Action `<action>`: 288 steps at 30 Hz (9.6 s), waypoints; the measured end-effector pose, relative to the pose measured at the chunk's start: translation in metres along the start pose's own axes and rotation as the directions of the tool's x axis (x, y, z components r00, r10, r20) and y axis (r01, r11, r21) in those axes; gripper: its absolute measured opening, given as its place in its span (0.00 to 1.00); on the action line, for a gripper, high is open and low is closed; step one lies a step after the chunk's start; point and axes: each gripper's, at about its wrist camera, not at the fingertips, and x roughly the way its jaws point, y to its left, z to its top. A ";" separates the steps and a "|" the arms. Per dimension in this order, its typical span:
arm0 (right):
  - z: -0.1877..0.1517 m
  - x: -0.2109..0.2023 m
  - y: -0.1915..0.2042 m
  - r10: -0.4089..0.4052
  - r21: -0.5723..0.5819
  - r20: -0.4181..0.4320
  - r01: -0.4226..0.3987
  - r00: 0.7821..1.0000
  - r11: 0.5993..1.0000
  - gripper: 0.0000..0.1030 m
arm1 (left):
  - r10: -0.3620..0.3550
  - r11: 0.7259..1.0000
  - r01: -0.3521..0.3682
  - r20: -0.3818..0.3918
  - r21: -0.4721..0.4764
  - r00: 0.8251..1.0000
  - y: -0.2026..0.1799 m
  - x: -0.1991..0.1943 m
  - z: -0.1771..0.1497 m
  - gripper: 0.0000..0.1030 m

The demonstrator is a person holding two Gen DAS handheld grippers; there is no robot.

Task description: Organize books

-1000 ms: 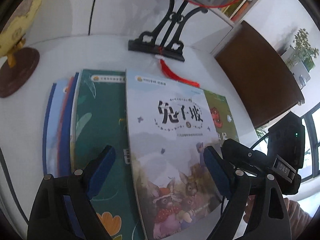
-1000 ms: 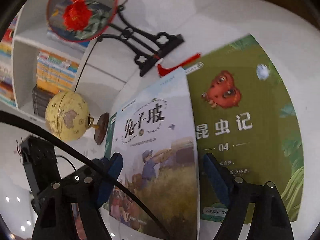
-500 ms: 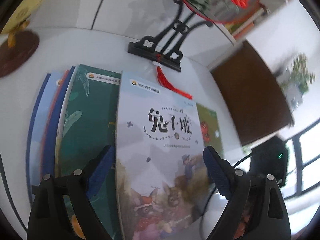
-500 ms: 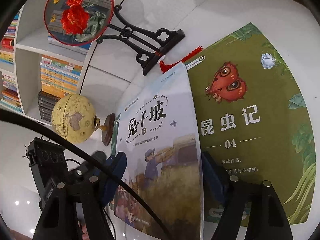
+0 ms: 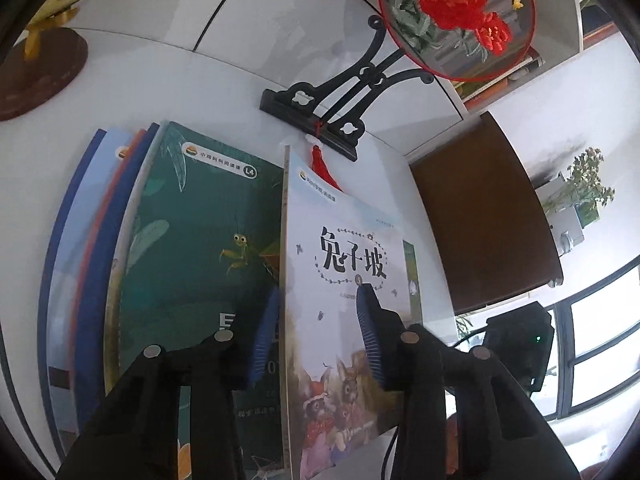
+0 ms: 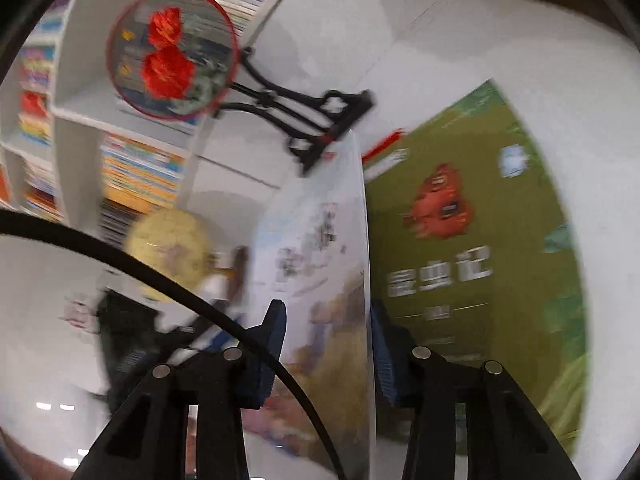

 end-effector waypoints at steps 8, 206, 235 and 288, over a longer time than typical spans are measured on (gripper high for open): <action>-0.002 0.003 -0.023 -0.079 0.043 -0.015 0.079 0.997 0.996 0.19 | -0.088 0.994 0.085 -0.042 -0.065 0.995 0.006 0.023 0.005 0.34; -0.005 0.039 0.056 -0.087 -0.069 -0.095 0.081 0.992 0.994 0.24 | 0.096 0.985 -0.086 -0.065 0.149 0.993 0.012 -0.037 0.004 0.45; -0.008 0.033 0.007 -0.053 0.123 -0.059 0.060 0.997 0.991 0.12 | -0.154 0.958 0.132 -0.070 -0.256 0.986 0.066 -0.019 0.014 0.39; -0.008 0.016 0.085 -0.157 -0.203 -0.009 0.152 0.987 0.967 0.07 | 0.192 0.948 -0.150 -0.128 0.279 0.973 -0.032 -0.030 0.007 0.15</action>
